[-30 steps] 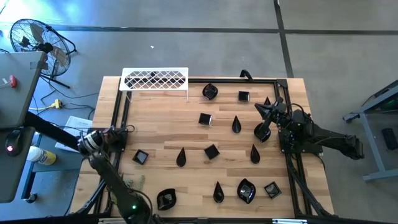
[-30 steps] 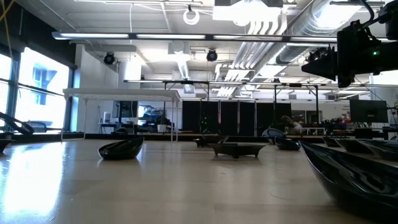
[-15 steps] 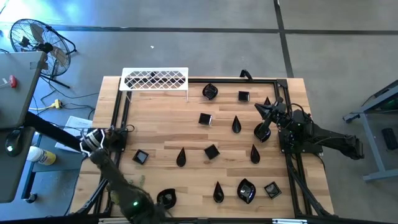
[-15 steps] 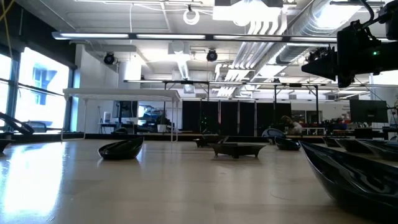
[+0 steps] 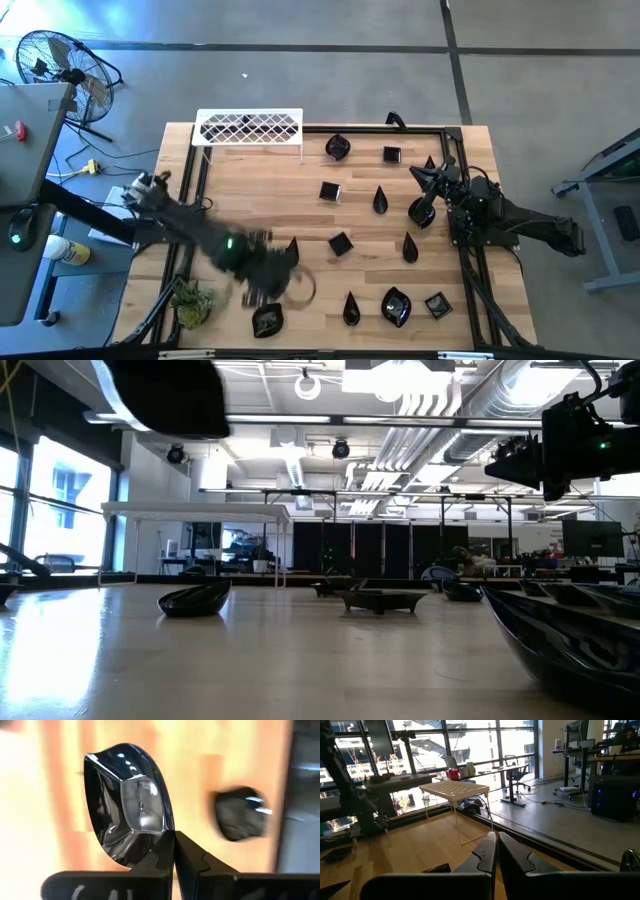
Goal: Pick & Place Mini shaped plates
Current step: Put the leaf-shaped plate on the shelf
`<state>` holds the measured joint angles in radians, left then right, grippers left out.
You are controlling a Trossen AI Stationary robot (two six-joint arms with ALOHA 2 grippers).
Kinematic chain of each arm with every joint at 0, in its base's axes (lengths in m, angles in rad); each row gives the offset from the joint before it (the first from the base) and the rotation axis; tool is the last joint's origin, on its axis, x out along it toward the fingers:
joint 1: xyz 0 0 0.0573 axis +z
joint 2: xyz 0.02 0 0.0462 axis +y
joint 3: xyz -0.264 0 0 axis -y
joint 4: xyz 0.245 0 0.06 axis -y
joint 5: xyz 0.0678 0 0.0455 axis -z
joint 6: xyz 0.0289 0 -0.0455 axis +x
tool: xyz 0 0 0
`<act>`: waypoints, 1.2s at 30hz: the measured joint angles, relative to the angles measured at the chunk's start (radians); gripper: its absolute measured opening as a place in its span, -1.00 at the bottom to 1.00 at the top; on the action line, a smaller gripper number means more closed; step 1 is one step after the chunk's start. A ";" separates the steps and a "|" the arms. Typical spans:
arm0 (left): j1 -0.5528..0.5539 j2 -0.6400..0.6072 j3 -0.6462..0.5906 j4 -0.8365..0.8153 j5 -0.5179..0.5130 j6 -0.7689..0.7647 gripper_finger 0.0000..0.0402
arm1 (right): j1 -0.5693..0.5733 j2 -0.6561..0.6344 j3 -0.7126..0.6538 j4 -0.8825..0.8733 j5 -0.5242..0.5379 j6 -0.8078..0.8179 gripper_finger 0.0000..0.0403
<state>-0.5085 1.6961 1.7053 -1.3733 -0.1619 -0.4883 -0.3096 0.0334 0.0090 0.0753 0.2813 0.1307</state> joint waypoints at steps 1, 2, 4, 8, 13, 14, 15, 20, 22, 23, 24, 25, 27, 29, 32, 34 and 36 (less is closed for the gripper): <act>0.036 -0.014 0.000 -0.028 -0.023 0.032 -1.00 | 0.000 0.000 0.000 0.000 0.000 0.000 -0.94; 0.073 -0.029 0.000 -0.058 -0.055 0.060 -1.00 | 0.000 0.000 0.000 0.000 0.000 0.000 -0.94; 0.153 -0.057 0.000 -0.075 -0.118 0.121 -1.00 | 0.000 0.000 0.000 0.000 0.000 0.000 -0.94; 0.320 -0.112 0.000 -0.062 -0.192 0.236 -1.00 | 0.000 0.000 0.000 0.000 0.000 0.000 -0.94; 0.526 -0.168 0.000 -0.024 -0.211 0.380 -1.00 | 0.000 0.000 0.000 0.000 0.000 0.000 -0.94; 0.566 -0.178 0.002 -0.016 -0.211 0.408 -1.00 | 0.000 0.000 0.000 0.000 0.000 0.000 -0.94; 0.602 -0.189 0.002 -0.009 -0.211 0.433 -1.00 | 0.000 0.000 0.000 0.000 0.000 0.000 -0.94; 0.769 -0.210 0.002 0.019 -0.219 0.551 -1.00 | 0.000 0.000 0.000 0.000 0.000 0.000 -0.94; 0.836 -0.219 -0.002 0.012 -0.216 0.586 -1.00 | 0.000 0.000 0.000 0.000 0.000 0.000 -0.94; 0.866 -0.224 0.000 0.014 -0.217 0.596 -1.00 | 0.000 0.000 0.000 0.000 0.000 0.000 -0.94; 0.893 -0.226 0.002 0.015 -0.219 0.603 -1.00 | 0.000 0.000 0.000 0.000 0.000 0.000 -0.94; 0.922 -0.225 0.002 0.015 -0.220 0.612 -1.00 | 0.000 0.000 0.000 0.000 0.000 0.000 -0.94; 0.978 -0.221 0.000 0.016 -0.218 0.635 -1.00 | 0.000 0.000 0.000 0.000 0.000 0.000 -0.94; 1.026 -0.222 0.000 0.017 -0.208 0.672 -1.00 | 0.000 0.000 0.000 0.000 0.000 0.000 -0.94; 1.090 -0.222 -0.003 0.023 -0.166 0.690 -1.00 | 0.000 0.000 0.000 0.000 0.000 0.000 -0.94; 1.116 -0.223 -0.031 0.038 -0.160 0.686 -1.00 | 0.000 0.000 0.000 0.000 0.000 0.000 -0.94; 1.138 -0.223 -0.076 0.055 -0.163 0.680 -1.00 | 0.000 0.000 0.000 0.000 0.000 0.000 -0.94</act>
<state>0.6295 1.4734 1.6292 -1.3179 -0.3244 0.1915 -0.3092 0.0334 0.0093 0.0753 0.2813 0.1307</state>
